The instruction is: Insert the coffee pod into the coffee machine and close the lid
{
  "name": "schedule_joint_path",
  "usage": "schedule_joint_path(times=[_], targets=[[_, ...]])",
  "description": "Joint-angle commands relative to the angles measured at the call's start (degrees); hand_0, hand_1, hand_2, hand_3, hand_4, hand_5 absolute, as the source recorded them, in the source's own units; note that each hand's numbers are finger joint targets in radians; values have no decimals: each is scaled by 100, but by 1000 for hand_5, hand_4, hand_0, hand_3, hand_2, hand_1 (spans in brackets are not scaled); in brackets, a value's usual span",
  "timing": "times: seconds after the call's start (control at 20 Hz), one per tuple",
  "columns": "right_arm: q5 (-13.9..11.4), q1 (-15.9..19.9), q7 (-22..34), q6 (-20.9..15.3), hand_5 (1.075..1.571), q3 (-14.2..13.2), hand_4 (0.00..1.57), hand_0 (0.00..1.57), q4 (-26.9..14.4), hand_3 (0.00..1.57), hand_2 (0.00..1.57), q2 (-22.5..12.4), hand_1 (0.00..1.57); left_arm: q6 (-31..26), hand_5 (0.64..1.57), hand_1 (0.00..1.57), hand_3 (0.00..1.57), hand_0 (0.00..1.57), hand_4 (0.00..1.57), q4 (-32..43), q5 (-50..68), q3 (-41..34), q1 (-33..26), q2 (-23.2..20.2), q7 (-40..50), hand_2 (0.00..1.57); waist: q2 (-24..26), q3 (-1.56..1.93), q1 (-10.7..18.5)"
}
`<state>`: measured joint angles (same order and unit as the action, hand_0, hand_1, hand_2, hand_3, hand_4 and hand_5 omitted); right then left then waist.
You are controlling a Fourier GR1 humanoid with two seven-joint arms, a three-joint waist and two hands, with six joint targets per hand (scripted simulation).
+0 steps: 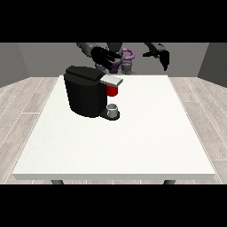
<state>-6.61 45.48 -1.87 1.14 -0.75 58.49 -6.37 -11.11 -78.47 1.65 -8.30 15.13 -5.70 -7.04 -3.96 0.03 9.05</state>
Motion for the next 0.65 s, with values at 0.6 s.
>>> schedule_joint_path(times=[0.6], targets=[[1085, -2408, -946, -210, 1571, 1307, 157, 0, 1078, 0, 0, 634, 0, 136, 1571, 0, 0, 0, 192, 494, 102, -188, -563, 49, -362, 0, 961, -3, -902]])
